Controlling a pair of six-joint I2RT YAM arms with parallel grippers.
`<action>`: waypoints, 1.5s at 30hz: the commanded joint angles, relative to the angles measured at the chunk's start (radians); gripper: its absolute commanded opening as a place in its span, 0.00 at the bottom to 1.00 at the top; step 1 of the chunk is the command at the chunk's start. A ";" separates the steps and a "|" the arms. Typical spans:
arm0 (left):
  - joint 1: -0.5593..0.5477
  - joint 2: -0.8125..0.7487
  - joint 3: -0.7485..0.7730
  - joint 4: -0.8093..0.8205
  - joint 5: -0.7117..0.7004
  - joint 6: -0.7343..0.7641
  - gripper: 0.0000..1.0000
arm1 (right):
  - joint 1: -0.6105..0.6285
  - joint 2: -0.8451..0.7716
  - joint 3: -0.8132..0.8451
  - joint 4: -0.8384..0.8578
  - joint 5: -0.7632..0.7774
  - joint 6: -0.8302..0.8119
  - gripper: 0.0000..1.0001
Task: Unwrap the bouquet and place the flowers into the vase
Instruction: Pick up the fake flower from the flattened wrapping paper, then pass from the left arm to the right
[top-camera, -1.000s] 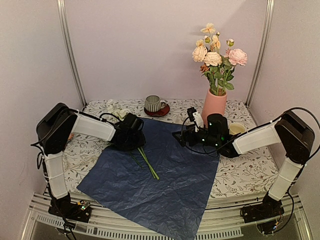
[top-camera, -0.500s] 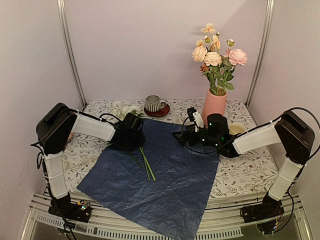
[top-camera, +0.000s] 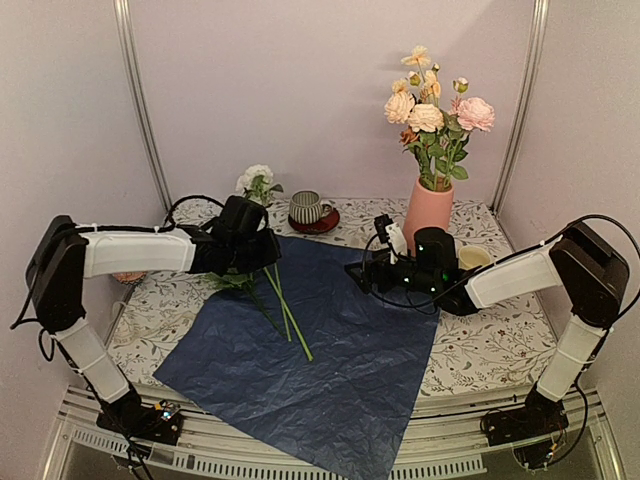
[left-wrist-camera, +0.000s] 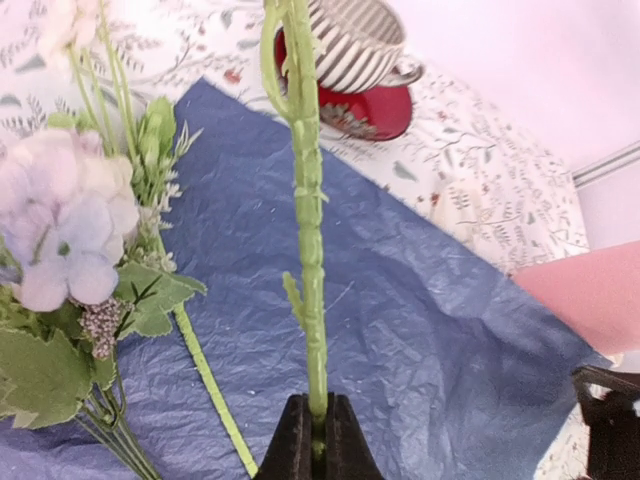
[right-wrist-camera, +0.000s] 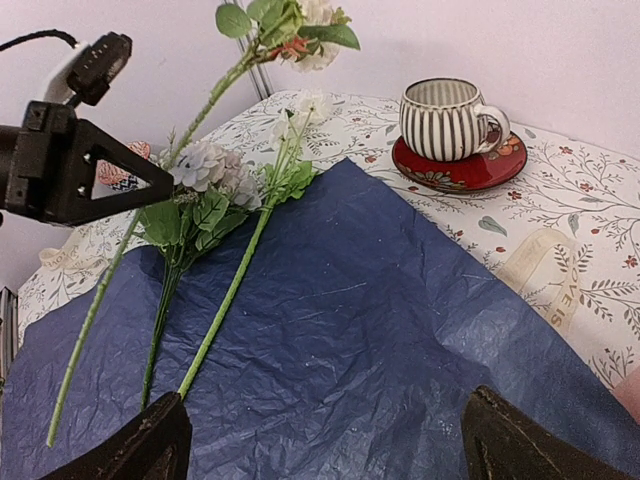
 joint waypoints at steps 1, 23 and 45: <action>-0.027 -0.092 -0.026 -0.013 -0.038 0.103 0.00 | 0.000 0.016 0.016 -0.003 -0.001 -0.005 0.95; -0.058 -0.567 -0.463 0.488 0.303 0.430 0.00 | 0.018 -0.210 0.053 -0.125 -0.222 0.009 0.93; -0.067 -0.644 -0.578 0.696 0.456 0.435 0.00 | 0.054 -0.335 0.112 -0.142 -0.343 0.070 0.91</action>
